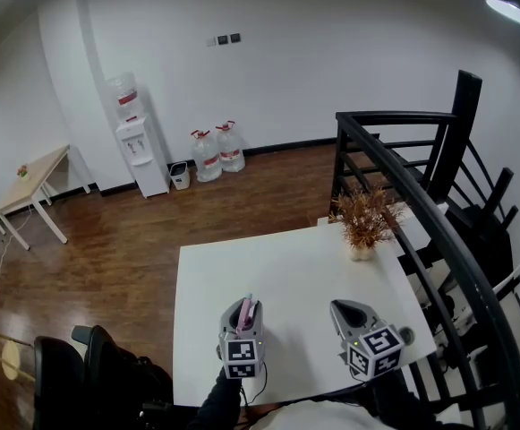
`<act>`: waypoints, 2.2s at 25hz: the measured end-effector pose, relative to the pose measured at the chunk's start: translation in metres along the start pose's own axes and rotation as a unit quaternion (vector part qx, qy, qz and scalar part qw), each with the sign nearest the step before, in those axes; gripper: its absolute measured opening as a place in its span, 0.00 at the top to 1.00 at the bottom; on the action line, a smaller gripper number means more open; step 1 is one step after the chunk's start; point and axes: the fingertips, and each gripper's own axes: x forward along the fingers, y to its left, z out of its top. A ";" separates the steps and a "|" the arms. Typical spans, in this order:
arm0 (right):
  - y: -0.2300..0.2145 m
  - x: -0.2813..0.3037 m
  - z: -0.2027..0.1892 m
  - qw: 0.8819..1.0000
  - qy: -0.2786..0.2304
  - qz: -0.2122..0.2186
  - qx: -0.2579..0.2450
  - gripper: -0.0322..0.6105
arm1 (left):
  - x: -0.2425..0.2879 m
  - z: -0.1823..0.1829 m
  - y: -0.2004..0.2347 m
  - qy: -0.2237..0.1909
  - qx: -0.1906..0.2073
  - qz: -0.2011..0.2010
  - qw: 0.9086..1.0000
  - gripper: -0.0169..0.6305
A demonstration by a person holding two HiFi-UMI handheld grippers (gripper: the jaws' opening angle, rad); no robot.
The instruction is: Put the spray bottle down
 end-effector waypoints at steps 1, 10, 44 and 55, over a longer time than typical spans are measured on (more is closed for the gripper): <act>0.000 0.000 0.000 1.000 0.000 0.000 0.000 0.99 | 0.000 0.000 -0.001 0.001 0.001 -0.002 1.000 0.76; 0.003 0.001 0.002 1.000 -0.001 0.001 -0.001 0.99 | -0.006 0.018 -0.003 -0.019 -0.020 -0.019 0.999 0.55; 0.029 -0.009 0.002 0.999 -0.012 0.042 0.009 0.99 | -0.101 0.050 -0.058 0.013 -0.061 -0.135 0.989 0.98; 0.039 -0.012 0.008 0.998 -0.023 0.055 0.003 1.00 | -0.090 0.041 -0.101 0.040 -0.062 -0.200 0.977 0.98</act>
